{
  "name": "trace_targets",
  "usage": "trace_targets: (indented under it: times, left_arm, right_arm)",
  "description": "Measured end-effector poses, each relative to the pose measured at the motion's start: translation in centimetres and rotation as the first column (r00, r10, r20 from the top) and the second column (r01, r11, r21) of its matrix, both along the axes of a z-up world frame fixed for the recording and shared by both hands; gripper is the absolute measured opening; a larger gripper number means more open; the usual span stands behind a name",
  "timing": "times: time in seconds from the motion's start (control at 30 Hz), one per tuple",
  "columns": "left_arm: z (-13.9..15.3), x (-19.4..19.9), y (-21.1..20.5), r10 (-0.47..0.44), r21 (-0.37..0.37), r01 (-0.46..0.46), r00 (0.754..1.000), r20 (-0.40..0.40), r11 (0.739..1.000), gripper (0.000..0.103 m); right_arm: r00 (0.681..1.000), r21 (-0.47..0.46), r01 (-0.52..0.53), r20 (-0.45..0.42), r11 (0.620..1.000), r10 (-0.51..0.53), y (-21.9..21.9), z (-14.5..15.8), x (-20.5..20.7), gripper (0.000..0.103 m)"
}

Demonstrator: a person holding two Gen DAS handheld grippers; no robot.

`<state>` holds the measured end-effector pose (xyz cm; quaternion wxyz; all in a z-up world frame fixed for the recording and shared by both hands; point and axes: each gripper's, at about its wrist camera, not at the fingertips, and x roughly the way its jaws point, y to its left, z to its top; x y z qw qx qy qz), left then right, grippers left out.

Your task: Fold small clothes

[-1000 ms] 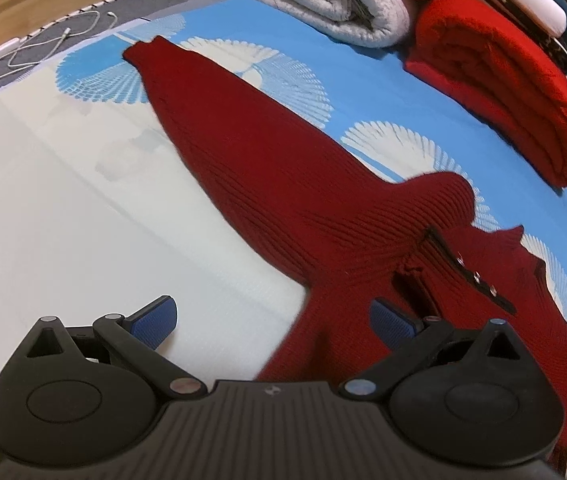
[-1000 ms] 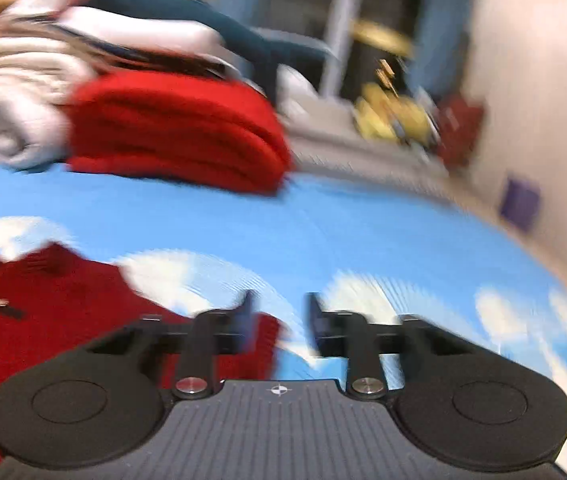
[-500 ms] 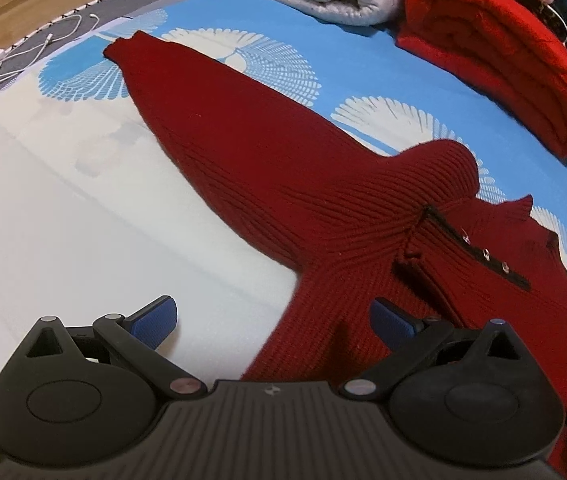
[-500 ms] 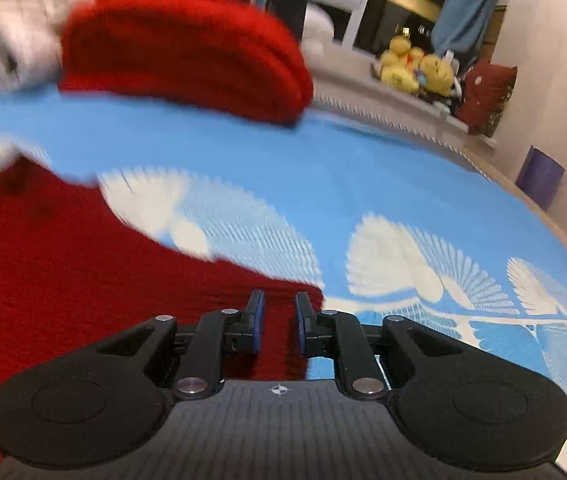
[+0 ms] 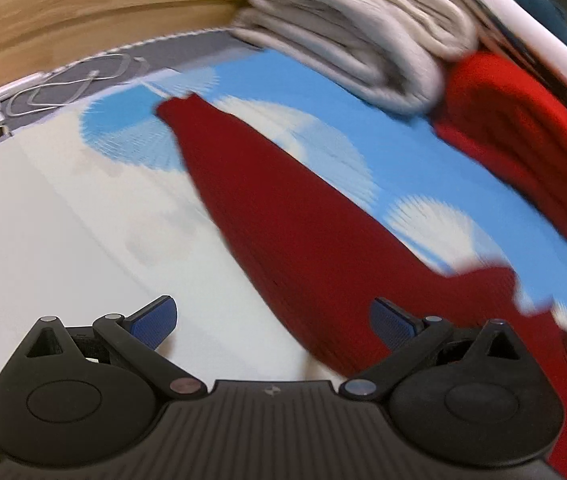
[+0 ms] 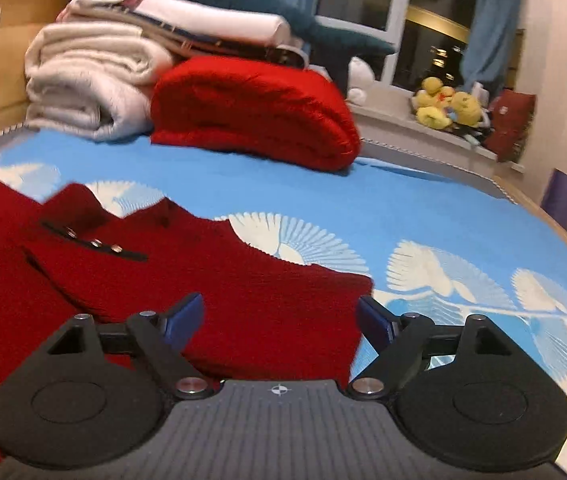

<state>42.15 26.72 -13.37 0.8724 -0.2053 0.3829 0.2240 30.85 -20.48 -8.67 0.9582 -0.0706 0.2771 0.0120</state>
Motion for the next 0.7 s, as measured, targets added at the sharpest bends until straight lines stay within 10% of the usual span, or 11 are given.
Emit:
trace_targets:
  times: [0.2, 0.5, 0.7]
  left_arm:
    - [-4.6, 2.9, 9.6, 0.165, -0.264, -0.158, 0.986, 0.004, 0.951, 0.102]
    - [-5.6, 6.8, 13.5, 0.232, -0.355, -0.16, 0.958, 0.171, 0.921, 0.102]
    - [-5.7, 10.0, 12.4, 0.269, -0.296, -0.222, 0.955, 0.125, 0.929, 0.102]
  right_arm:
    - [0.994, 0.006, 0.105, 0.007, 0.994, -0.105, 0.1, 0.9, -4.8, 0.089]
    - [0.99, -0.09, 0.095, -0.097, 0.991, -0.104, 0.3, -3.8, -2.2, 0.088]
    - [0.988, -0.122, 0.082, -0.118, 0.989, -0.097, 0.1, -4.8, -1.3, 0.088]
